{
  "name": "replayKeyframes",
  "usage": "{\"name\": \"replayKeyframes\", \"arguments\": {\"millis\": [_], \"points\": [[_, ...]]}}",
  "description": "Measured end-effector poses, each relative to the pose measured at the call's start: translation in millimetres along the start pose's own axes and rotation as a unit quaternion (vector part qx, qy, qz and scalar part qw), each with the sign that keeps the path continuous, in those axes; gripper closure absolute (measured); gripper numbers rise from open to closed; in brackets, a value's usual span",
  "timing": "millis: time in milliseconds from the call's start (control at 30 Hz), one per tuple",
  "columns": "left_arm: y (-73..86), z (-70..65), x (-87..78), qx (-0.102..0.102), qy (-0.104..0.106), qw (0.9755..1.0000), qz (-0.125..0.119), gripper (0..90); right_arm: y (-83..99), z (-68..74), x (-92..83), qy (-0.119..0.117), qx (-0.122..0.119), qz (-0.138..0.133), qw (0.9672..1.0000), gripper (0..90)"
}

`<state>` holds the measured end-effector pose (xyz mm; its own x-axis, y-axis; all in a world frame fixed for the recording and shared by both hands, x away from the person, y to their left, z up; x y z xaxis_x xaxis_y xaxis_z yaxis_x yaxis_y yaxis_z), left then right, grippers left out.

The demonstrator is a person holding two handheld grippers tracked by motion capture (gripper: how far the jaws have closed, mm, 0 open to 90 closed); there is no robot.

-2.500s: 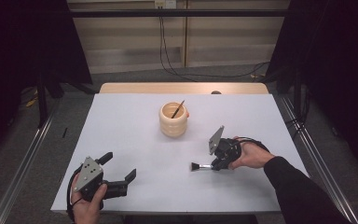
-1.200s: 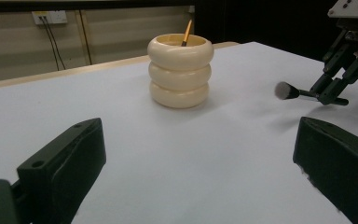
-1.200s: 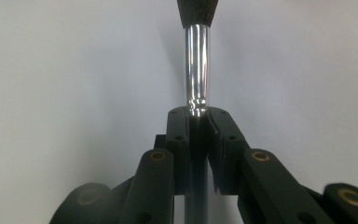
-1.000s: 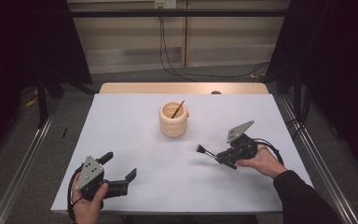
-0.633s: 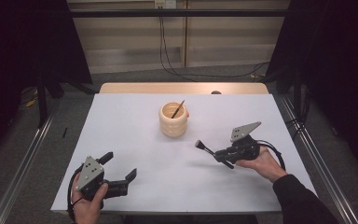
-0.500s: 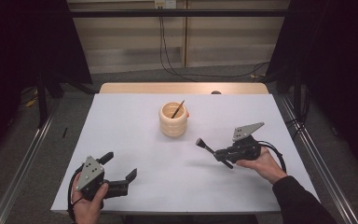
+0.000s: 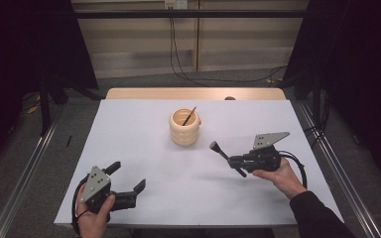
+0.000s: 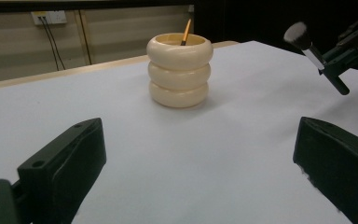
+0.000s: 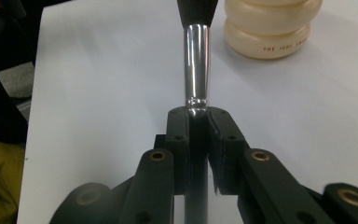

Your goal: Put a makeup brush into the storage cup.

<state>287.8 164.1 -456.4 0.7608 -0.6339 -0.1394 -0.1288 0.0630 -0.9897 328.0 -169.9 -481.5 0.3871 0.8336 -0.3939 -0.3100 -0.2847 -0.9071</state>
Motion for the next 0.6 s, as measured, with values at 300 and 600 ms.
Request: {"name": "replayKeyframes", "arguments": {"millis": [300, 600], "points": [[-0.3, 0.6, -0.1, -0.006, 0.000, 1.0000, -0.003, 2.4, -11.4, 4.8, -5.6, 0.001, -0.002, -0.047, 0.9989, 79.0], [-1.9, -2.2, 0.4, -0.005, 0.003, 1.0000, -0.006, 2.4, -19.5, 5.7, -14.0, 0.005, 0.006, -0.092, 0.9958, 79.0]]}}
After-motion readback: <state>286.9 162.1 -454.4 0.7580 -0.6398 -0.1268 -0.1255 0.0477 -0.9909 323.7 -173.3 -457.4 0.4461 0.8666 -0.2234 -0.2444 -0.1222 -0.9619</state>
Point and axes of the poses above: each handheld gripper's, and its own axes: x roughly forward along the jaws, y roughly out of its underside, z roughly to its left, the point moved 9 cm from there along x, roughly forward along the jaws, and after that the axes turned 9 degrees about -z, right-handed, at the moved point
